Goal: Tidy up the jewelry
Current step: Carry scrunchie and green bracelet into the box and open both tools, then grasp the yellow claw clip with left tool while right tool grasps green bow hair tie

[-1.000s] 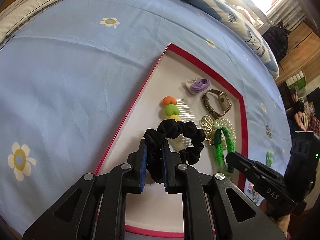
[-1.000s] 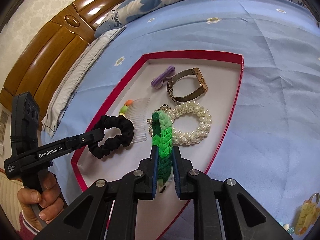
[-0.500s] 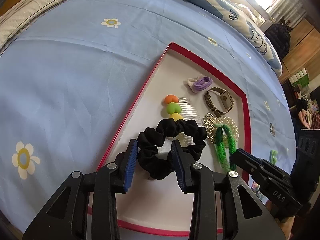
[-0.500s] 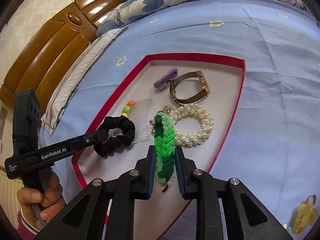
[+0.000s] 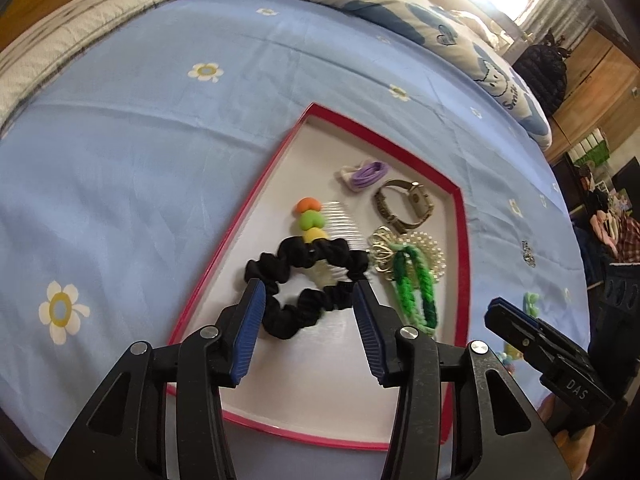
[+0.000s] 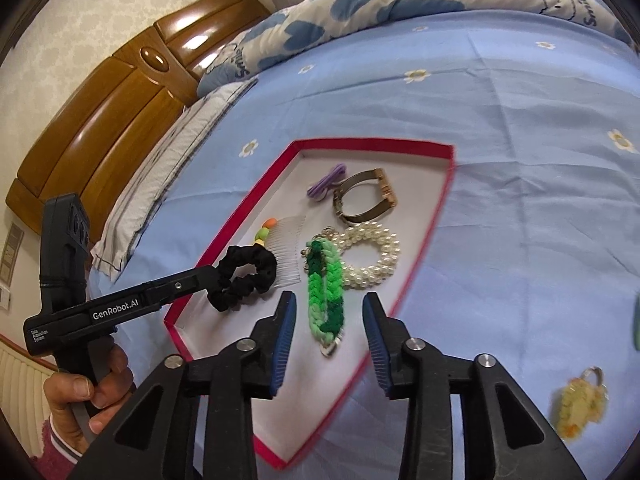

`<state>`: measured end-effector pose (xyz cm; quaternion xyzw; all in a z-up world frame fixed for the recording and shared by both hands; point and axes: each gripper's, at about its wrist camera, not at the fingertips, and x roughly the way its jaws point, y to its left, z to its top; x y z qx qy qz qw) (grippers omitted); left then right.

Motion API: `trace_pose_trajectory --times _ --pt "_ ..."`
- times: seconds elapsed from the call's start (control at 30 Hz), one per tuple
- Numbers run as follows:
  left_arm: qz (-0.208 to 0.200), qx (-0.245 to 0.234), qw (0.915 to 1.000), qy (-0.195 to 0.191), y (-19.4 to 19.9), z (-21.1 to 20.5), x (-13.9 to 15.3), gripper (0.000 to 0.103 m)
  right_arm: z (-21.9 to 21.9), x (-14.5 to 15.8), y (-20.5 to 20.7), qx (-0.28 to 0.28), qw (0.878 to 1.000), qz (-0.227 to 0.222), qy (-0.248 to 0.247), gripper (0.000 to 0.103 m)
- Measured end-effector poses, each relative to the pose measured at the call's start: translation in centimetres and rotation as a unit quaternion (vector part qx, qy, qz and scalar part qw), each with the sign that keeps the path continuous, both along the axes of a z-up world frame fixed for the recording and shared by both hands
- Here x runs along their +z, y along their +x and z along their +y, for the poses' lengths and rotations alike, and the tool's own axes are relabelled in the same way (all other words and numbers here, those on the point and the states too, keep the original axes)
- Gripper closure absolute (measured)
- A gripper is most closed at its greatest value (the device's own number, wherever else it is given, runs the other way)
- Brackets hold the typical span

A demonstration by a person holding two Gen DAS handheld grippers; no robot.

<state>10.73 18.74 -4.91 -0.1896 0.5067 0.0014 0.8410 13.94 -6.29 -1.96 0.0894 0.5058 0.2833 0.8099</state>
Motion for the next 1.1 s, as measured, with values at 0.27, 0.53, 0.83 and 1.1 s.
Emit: trace_pose_trajectory --times 0.27,0.53,0.83,1.1 --pt "-0.021 -0.028 0.9994 -0.005 -0.2 -2.9 2.0 0.054 -4.7 1.3 -1.4 -0.038 0.999 -0.01 -0.003 0.063" --pt "-0.025 -0.071 0.9971 -0.007 -0.3 -7.2 2.9 0.054 -10.6 1.9 -2.6 -0.086 0.996 -0.015 -0.012 0.062" --pt "-0.015 -0.133 0.991 -0.004 -0.5 -13.5 2.7 0.051 -17.3 1.6 -3.6 -0.147 0.989 -0.014 -0.024 0.059" --pt "-0.004 -0.184 0.9829 0.001 -0.3 -18.8 2.3 0.048 -21.0 0.5 -3.6 -0.175 0.984 -0.006 -0.028 0.059"
